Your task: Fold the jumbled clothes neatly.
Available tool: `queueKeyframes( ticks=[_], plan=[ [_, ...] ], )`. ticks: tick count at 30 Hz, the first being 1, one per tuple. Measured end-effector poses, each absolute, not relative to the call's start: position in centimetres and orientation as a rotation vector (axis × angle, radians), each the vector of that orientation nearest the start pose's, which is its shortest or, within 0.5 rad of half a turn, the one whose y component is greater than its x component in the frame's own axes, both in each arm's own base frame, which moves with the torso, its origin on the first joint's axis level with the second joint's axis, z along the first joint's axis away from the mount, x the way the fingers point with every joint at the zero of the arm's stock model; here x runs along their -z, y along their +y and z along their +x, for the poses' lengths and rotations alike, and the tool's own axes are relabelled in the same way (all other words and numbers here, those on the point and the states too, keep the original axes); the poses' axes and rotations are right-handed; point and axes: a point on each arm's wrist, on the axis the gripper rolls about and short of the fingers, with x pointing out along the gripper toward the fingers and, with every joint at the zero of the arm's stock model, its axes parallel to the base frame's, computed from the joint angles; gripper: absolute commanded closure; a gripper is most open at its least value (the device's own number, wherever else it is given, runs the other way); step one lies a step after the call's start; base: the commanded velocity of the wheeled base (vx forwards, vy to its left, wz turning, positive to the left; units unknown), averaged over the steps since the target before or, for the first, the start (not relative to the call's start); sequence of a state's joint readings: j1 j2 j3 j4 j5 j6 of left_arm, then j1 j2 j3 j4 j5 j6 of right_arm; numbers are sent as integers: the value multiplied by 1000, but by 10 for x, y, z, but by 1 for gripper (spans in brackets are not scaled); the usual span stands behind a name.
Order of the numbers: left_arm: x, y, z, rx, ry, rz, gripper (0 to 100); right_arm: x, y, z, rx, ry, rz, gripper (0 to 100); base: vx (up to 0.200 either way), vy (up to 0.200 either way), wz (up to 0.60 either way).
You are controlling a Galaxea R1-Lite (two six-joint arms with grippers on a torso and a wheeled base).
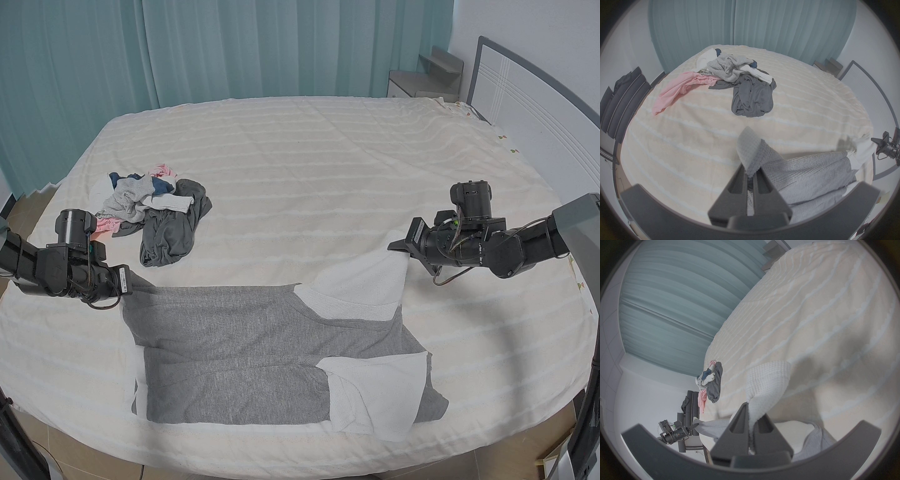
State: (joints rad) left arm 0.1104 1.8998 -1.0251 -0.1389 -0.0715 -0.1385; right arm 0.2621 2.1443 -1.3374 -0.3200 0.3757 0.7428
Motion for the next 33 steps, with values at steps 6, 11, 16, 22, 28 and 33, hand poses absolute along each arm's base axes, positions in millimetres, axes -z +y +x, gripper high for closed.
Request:
queueKeyframes(
  ticks=[6, 11, 16, 22, 28, 33],
  plan=[
    [-120, 33, 325, -70, 747, -155, 100, -126, 108, 390, -430, 741, 715, 100, 0, 0, 0],
    [-109, 31, 313, -66, 731, -139, 100, -119, 103, 374, -441, 753, 702, 100, 0, 0, 0],
    [-98, 27, 300, -60, 765, -135, 100, -110, 98, 357, -456, 788, 699, 100, 0, 0, 0],
    [-88, 21, 285, -50, 817, -132, 100, -98, 93, 335, -496, 854, 687, 100, 0, 0, 0],
    [-76, 18, 272, -48, 873, -129, 100, -85, 86, 317, -511, 915, 663, 100, 0, 0, 0],
    [-65, 18, 261, -80, 930, -117, 100, -74, 81, 307, -493, 966, 667, 100, 0, 0, 0]
  ],
)
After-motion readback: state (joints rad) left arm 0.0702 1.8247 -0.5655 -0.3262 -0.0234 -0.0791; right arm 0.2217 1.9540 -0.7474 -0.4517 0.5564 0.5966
